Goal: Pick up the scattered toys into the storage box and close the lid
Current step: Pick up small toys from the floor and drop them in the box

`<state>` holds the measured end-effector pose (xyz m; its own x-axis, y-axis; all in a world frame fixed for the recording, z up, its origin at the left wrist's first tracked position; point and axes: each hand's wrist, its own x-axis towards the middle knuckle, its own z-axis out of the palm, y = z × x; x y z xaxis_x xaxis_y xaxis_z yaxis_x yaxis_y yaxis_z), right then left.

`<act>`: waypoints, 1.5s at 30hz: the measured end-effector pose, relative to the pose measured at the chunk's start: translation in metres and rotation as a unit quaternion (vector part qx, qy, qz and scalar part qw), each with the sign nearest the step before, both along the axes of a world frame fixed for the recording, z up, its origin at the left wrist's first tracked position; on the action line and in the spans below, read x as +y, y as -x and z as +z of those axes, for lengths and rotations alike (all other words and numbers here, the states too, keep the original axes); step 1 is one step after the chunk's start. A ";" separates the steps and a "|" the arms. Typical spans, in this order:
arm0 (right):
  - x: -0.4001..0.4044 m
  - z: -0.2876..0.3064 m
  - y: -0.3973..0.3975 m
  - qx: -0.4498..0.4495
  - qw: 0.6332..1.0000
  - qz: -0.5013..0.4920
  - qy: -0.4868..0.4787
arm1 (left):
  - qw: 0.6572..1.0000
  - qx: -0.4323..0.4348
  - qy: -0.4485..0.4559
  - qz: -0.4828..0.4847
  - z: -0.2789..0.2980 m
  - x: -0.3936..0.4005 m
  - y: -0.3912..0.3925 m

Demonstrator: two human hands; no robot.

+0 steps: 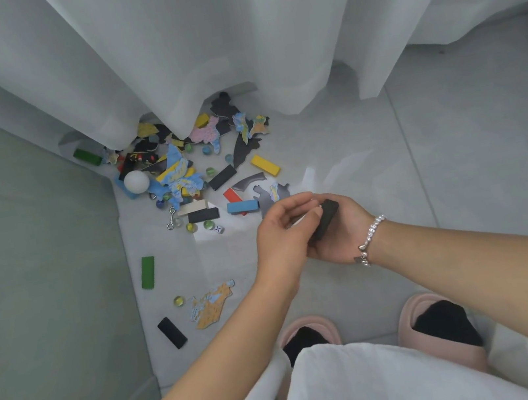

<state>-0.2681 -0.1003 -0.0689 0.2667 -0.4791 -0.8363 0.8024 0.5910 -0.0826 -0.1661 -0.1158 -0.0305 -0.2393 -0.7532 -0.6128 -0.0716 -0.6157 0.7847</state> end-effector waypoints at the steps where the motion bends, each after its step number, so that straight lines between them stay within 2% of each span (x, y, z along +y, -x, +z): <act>1: 0.000 0.001 -0.001 0.002 1.000 0.013 0.012 | 1.000 0.011 -0.012 0.001 0.002 0.000 0.002; 6: -0.006 0.007 -0.003 0.006 0.999 -0.001 0.052 | 0.990 0.107 -0.071 0.058 0.009 -0.005 0.006; 10: -0.009 0.006 0.001 0.030 0.999 0.008 0.036 | 0.984 0.140 -0.055 0.094 0.011 -0.019 -0.004; 15: -0.013 0.012 0.003 0.033 0.999 0.015 0.036 | 0.999 0.013 0.045 0.026 0.007 -0.018 -0.009; 18: -0.015 0.016 0.000 0.001 1.000 0.007 0.029 | 0.988 -0.081 0.126 -0.036 0.003 -0.011 -0.008; 20: -0.016 0.019 0.000 -0.013 0.999 0.005 0.037 | 0.963 -0.143 0.202 -0.104 -0.001 -0.007 -0.007; 24: -0.016 0.023 0.001 0.006 0.998 0.032 0.046 | 0.884 -0.249 0.328 -0.220 -0.004 -0.005 -0.007; 28: -0.020 0.026 0.000 0.007 0.999 0.037 0.035 | 0.847 -0.285 0.384 -0.232 -0.004 -0.002 -0.006; 30: -0.022 0.026 -0.002 0.010 0.998 0.039 0.041 | 0.855 -0.283 0.382 -0.209 -0.005 -0.001 -0.006; 35: -0.022 0.024 -0.012 0.050 0.994 0.037 0.092 | 0.931 -0.207 0.284 -0.104 -0.003 -0.002 -0.009; 38: -0.022 0.018 -0.016 0.126 0.984 0.063 0.105 | 0.963 -0.142 0.219 -0.067 0.001 -0.002 -0.008; 42: -0.026 0.007 -0.018 0.235 0.967 0.076 0.056 | 0.960 -0.155 0.227 -0.047 -0.007 -0.010 -0.019; 45: -0.027 0.000 -0.016 0.331 0.934 0.134 0.023 | 0.941 -0.243 0.234 -0.031 -0.025 -0.028 -0.032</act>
